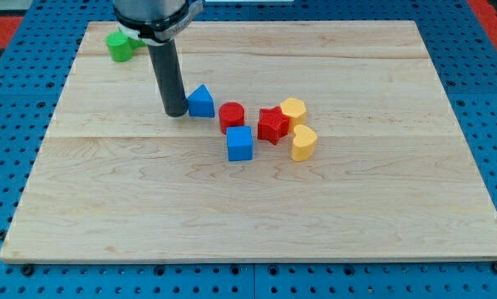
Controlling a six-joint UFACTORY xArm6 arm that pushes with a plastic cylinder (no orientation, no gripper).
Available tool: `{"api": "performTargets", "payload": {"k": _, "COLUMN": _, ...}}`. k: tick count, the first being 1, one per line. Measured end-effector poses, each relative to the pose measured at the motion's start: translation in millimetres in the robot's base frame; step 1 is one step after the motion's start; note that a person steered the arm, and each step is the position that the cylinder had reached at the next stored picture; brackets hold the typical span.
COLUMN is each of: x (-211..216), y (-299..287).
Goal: Push the blue triangle into the red star
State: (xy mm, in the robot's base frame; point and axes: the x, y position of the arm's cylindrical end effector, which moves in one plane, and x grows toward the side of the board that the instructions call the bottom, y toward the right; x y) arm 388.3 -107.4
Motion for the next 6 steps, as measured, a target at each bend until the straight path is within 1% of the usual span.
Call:
{"api": "performTargets", "payload": {"k": 1, "x": -14.2, "y": -21.2}}
{"api": "performTargets", "payload": {"k": 2, "x": -15.4, "y": 16.7}}
{"api": "performTargets", "payload": {"k": 3, "x": -16.2, "y": 67.1}}
{"api": "performTargets", "payload": {"k": 5, "x": -16.7, "y": 73.1}}
{"api": "performTargets", "payload": {"k": 6, "x": -16.7, "y": 85.5}}
